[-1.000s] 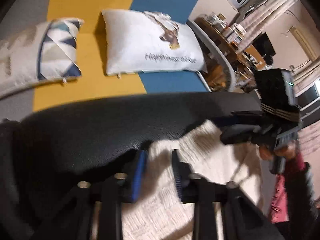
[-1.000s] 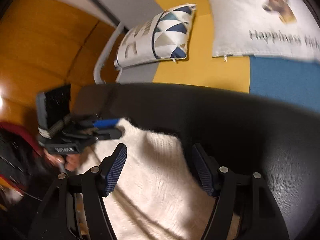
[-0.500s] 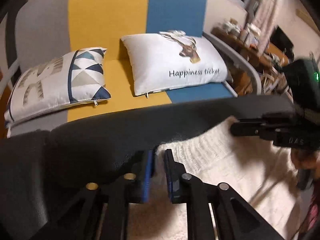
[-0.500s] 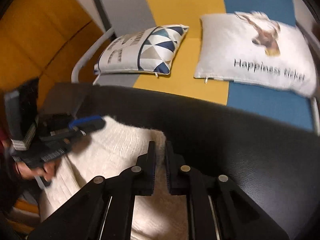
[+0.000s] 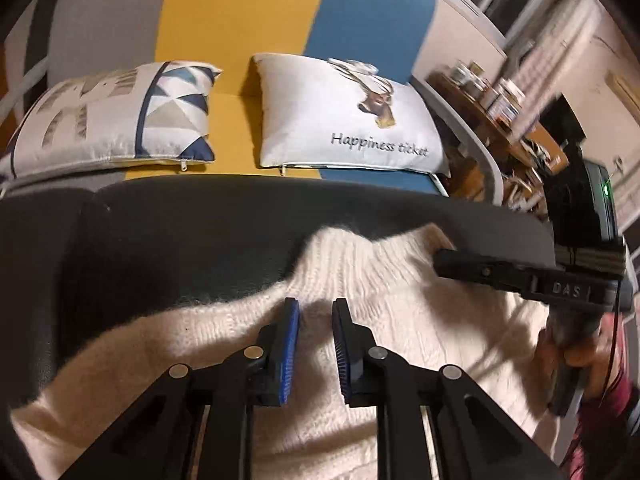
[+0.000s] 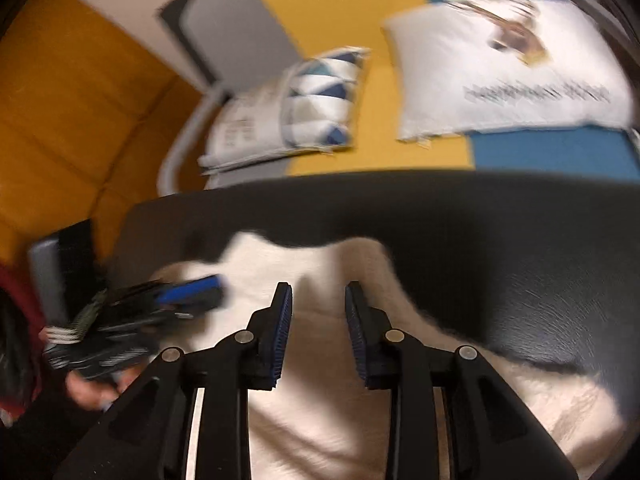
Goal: Fold clothes
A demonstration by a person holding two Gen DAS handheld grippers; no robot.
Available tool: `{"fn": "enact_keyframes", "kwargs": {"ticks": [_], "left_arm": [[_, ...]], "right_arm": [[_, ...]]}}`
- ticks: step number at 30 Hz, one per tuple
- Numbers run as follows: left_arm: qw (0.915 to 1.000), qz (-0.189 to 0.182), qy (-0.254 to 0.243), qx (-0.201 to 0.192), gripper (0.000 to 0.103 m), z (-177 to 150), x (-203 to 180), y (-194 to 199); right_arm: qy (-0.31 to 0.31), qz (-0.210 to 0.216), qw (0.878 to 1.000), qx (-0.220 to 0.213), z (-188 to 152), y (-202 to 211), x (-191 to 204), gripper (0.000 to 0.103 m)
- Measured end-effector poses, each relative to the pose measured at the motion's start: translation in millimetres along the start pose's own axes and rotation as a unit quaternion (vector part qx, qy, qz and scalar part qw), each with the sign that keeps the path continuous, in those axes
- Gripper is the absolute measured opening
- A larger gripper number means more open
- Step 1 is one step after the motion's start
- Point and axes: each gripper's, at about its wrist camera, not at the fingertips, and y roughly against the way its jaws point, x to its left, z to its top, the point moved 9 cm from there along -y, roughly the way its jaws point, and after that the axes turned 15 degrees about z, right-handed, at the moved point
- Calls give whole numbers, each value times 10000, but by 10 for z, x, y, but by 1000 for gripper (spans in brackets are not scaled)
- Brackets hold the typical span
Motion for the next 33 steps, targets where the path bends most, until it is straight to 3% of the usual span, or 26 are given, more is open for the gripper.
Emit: {"fn": "enact_keyframes", "kwargs": {"ticks": [6, 8, 10, 11, 15, 18, 22, 26, 29, 33], "left_arm": [[9955, -583, 736, -100, 18, -168, 128, 403], [9931, -789, 847, -190, 19, -405, 175, 661], [9917, -904, 838, -360, 19, -686, 197, 924], [9909, -978, 791, -472, 19, -835, 195, 1057], [9938, -607, 677, -634, 19, -1302, 292, 1232], [9940, -208, 1006, -381, 19, -1486, 479, 1102], [9894, -313, 1388, -305, 19, -1523, 614, 1054], [9893, -356, 1397, -226, 18, -1485, 619, 960], [9900, -333, 1351, -245, 17, -1443, 620, 885], [9886, -508, 1367, -384, 19, -1330, 618, 1065]], "right_arm": [[-176, 349, 9974, -604, -123, 460, 158, 30], [-107, 584, 9953, -759, -358, 740, 335, 34], [-145, 634, 9942, -861, -673, 1013, 423, 47], [-172, 701, 9933, -903, -840, 1131, 467, 48], [-489, 160, 9925, -1110, -1467, 1461, 327, 49], [-780, 229, 9873, -1367, -1561, 1497, 252, 49], [-876, 478, 9851, -1401, -1408, 1295, 280, 49], [-1366, -47, 9834, -1196, -1398, 1070, -25, 46], [-1448, -57, 9794, -1409, -1417, 1115, -105, 33], [-1535, 10, 9761, -1536, -1512, 1221, -74, 35]]}}
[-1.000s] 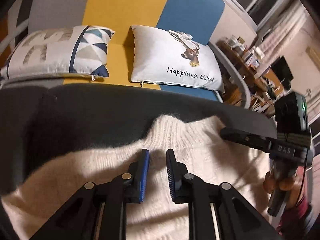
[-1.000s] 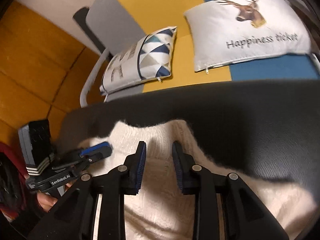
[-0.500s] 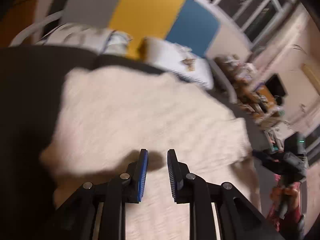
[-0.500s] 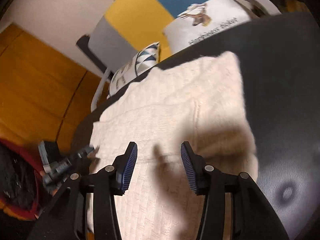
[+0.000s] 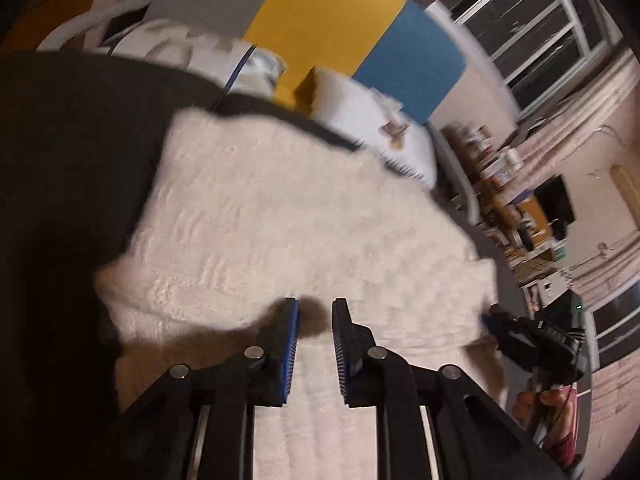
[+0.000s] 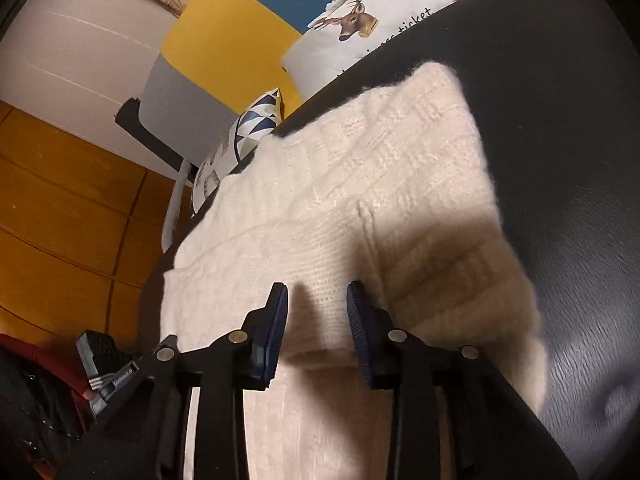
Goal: Fold clothes
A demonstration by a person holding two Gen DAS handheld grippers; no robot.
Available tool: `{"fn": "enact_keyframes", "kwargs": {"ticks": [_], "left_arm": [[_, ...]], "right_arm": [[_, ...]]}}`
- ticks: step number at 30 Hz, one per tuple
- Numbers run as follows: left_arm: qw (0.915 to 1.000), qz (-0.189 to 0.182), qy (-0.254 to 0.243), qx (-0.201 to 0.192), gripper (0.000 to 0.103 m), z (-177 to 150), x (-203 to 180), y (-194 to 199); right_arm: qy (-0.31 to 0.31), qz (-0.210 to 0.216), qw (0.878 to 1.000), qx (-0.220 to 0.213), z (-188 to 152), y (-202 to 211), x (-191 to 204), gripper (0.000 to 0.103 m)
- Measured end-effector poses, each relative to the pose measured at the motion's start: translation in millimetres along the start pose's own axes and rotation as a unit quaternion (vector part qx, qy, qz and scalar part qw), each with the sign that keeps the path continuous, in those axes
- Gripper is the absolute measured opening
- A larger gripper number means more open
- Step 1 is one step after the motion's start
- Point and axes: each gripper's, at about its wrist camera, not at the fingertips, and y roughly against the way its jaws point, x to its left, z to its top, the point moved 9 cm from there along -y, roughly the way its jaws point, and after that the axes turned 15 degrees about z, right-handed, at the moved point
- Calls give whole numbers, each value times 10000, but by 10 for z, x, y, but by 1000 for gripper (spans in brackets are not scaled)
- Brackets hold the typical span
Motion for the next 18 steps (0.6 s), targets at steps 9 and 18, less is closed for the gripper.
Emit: {"fn": "enact_keyframes", "kwargs": {"ticks": [9, 18], "left_arm": [[9937, 333, 1012, 334, 18, 252, 477, -289], [9937, -604, 909, 261, 24, -20, 384, 259]], "right_arm": [[478, 84, 9975, 504, -33, -310, 455, 37], [119, 943, 9954, 87, -303, 290, 560, 56]]}}
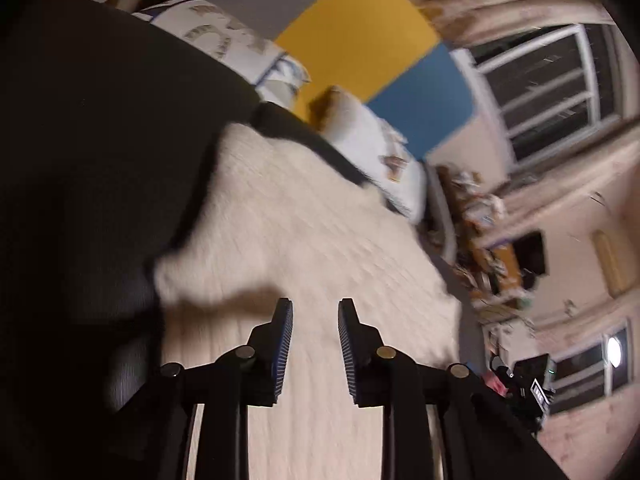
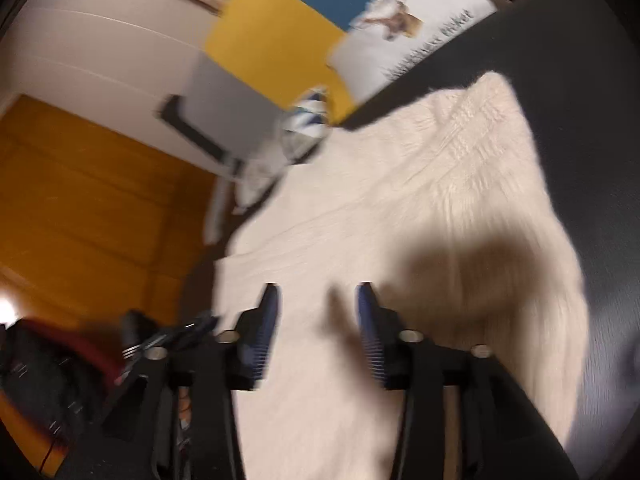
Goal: Fold clothes
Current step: 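Fold the sweater in half lengthwise with both grippers toward the collar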
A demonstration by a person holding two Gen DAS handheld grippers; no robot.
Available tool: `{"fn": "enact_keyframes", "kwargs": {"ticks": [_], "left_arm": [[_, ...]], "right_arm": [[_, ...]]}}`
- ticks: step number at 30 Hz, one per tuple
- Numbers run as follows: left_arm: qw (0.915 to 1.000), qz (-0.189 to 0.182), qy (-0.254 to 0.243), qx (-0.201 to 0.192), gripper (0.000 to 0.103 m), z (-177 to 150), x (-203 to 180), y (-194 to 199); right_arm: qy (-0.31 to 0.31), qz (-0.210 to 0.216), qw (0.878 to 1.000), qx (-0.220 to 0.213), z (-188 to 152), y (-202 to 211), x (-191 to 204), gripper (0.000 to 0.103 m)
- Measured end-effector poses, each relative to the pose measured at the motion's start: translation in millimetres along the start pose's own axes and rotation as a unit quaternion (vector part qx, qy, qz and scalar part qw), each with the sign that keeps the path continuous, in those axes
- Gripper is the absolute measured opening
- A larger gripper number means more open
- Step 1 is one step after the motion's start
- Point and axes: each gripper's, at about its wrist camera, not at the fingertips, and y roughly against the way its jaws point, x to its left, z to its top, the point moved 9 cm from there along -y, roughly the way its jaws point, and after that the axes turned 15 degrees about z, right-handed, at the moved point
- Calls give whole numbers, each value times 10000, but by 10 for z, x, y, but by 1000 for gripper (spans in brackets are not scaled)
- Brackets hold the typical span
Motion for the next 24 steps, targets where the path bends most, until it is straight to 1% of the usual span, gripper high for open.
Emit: {"fn": "enact_keyframes", "kwargs": {"ticks": [1, 2, 4, 7, 9, 15, 17, 18, 20, 22, 24], "left_arm": [[9999, -75, -131, 20, 24, -115, 6, 106], [9995, -151, -259, 38, 24, -232, 15, 213], [9984, -279, -476, 94, 25, -498, 96, 427], [9976, -251, -633, 158, 26, -837, 299, 676], [9971, -240, -703, 191, 26, -1063, 432, 826], [9970, -214, -645, 367, 29, -1602, 728, 1098], [9971, -81, -631, 425, 29, -1708, 824, 1132], [9971, -84, -612, 444, 29, -1749, 859, 1150], [9971, -88, -573, 486, 29, -1831, 929, 1184], [9970, -51, -531, 566, 30, -1881, 1002, 1181], [9972, -46, -390, 630, 31, -1921, 1081, 1172]], "right_arm": [[0, 144, 9999, -15, -122, 164, 75, 61], [1, 284, 9996, -30, -247, 333, 149, 62], [-45, 324, 9994, -57, -566, 759, 220, 64], [-258, 11, 9997, -6, -1023, 1277, 125, 67], [-531, -145, 9985, -11, -1302, 1580, -4, 67], [-1023, -300, 9943, 17, -1803, 1864, -302, 67], [-1129, -252, 9933, 5, -1872, 1867, -361, 67], [-1177, -212, 9928, 2, -1907, 1854, -391, 67], [-1213, -138, 9925, 30, -1934, 1703, -359, 67], [-1147, -42, 9934, 25, -1930, 1643, -320, 67], [-1120, 63, 9937, 65, -1937, 1574, -286, 67]]}}
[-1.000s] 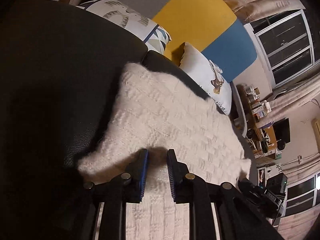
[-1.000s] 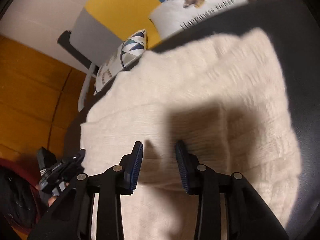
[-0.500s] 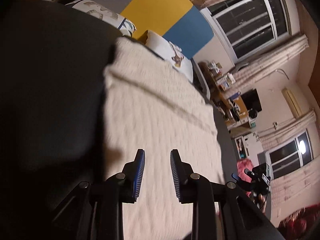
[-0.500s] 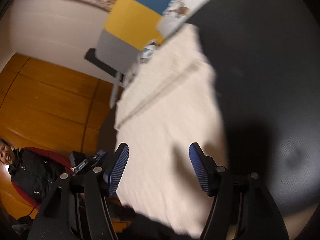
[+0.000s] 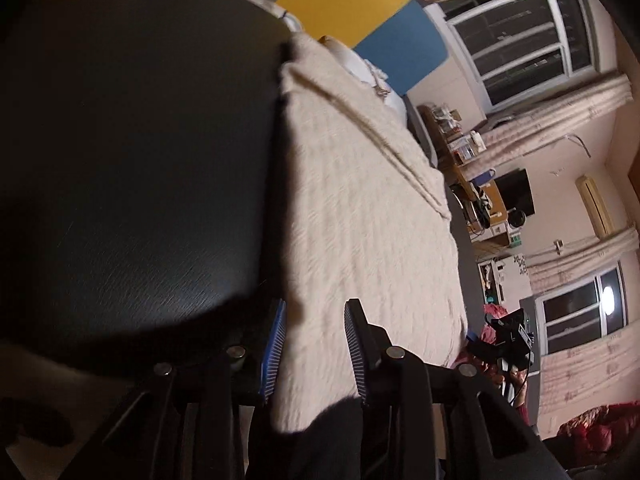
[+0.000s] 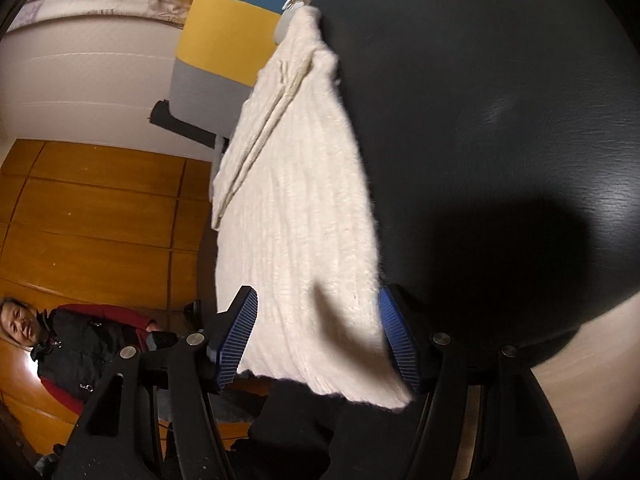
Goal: Fold clothes
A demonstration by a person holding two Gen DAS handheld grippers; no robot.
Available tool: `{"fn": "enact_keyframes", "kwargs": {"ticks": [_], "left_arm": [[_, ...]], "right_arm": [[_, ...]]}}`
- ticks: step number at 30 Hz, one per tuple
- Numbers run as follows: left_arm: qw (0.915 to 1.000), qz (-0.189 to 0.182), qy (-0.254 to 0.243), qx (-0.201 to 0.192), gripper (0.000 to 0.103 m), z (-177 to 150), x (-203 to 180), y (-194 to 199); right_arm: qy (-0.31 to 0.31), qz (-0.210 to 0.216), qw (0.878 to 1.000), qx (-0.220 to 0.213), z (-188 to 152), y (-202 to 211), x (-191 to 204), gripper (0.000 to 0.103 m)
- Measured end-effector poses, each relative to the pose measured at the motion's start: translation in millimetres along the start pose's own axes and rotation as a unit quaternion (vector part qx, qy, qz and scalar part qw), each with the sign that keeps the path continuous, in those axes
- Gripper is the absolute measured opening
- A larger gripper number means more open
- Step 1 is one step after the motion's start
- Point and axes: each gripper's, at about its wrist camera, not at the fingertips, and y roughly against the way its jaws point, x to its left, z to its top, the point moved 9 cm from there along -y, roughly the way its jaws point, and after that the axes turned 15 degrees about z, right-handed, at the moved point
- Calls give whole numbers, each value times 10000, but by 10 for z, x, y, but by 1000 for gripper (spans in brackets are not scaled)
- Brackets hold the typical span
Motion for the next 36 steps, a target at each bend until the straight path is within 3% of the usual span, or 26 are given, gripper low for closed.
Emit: {"fn": "enact_keyframes", "kwargs": {"ticks": [3, 10, 14, 16, 19, 25, 26, 29, 30, 32, 33, 34, 36], "left_arm": [[9996, -141, 179, 178, 32, -113, 82, -43], [9991, -241, -2, 350, 33, -302, 44, -186], [9989, -392, -41, 238, 35, -317, 44, -194], [9987, -473, 23, 200, 35, -298, 47, -198], [9990, -400, -144, 142, 33, -330, 18, -191], [9990, -178, -388, 105, 18, -364, -24, -225], [9992, -147, -360, 96, 7, -363, -1, -225], [9996, -132, -230, 25, 5, -355, 20, -216], [9997, -161, -186, -14, 5, -346, 7, -206], [9994, -328, -86, -66, 4, -313, -43, -184], [9989, -455, -32, -81, 4, -291, -78, -171], [9983, -575, 15, -93, 4, -269, -113, -158], [9976, -681, -63, -59, 5, -258, -179, -163]], "right_arm": [[52, 162, 9998, 133, -33, -141, 14, 67], [146, 385, 9991, 125, -35, -183, 31, 69], [199, 418, 9989, 97, -40, -195, 47, 71], [281, 418, 9987, 95, -49, -213, 71, 79], [356, 407, 9984, 187, -72, -238, 89, 81], [394, 459, 9979, 252, -66, -262, 94, 84], [372, 482, 9978, 261, -69, -260, 92, 84], [342, 486, 9978, 285, -80, -261, 92, 83], [428, 316, 9981, 303, -89, -269, 94, 79], [593, -64, 9977, 336, -105, -274, 80, 61], [593, -215, 9973, 377, -119, -266, 26, 26], [593, -365, 9967, 419, -132, -258, -27, 11], [632, -498, 9960, 393, -148, -241, -71, 11]]}}
